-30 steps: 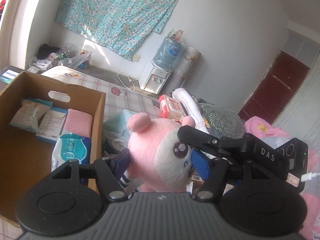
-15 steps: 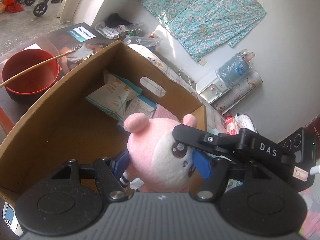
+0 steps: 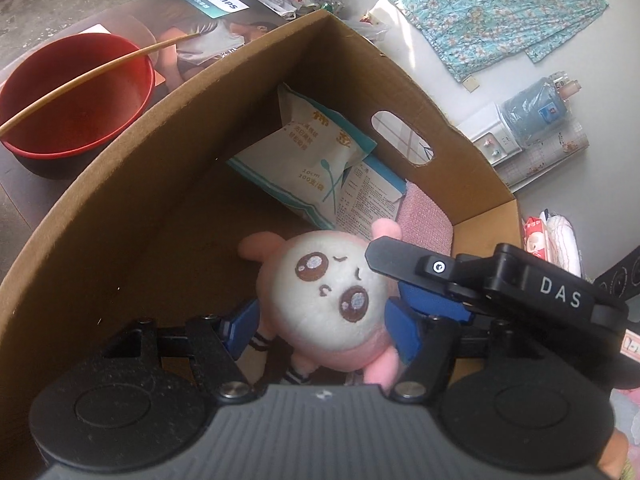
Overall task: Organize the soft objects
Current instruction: 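Lower the pink plush toy into the box and open both tools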
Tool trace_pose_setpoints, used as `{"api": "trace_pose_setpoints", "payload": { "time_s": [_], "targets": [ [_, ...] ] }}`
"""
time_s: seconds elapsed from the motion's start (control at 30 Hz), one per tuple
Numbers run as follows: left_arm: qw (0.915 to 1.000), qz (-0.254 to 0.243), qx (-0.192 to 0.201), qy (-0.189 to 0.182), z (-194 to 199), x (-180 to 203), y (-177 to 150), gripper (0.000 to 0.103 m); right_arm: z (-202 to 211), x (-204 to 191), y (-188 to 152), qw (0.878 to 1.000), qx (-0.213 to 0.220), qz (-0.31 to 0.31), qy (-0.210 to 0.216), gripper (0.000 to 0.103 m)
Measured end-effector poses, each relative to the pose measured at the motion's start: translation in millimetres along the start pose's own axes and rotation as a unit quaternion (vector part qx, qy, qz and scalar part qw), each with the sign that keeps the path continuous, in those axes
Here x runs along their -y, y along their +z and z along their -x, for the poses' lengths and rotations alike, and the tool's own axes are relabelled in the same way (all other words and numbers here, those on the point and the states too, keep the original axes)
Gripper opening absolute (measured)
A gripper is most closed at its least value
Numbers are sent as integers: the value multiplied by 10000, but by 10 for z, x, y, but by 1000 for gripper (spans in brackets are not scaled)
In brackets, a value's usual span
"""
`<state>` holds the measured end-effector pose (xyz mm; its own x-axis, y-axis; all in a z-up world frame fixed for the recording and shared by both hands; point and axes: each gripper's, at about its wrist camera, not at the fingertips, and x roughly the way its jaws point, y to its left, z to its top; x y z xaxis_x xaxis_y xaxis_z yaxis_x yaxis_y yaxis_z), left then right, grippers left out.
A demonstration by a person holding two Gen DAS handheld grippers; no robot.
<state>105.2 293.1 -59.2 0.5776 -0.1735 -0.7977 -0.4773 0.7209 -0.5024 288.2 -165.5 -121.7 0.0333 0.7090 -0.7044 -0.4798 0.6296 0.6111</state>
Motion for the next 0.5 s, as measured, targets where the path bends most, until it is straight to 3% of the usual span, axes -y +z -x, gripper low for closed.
{"api": "trace_pose_setpoints", "payload": {
  "time_s": [0.13,0.27,0.5],
  "targets": [
    [10000,-8,-2,5,7,15,-3,69,71,-5,38,9998,189,57,66,72],
    [9993,-239,247,127,153,119,-30,69,275,-27,80,9983,500,94,300,72],
    [9921,-956,791,189,535,542,-185,82,858,56,-82,9902,1029,42,945,73]
  ]
}}
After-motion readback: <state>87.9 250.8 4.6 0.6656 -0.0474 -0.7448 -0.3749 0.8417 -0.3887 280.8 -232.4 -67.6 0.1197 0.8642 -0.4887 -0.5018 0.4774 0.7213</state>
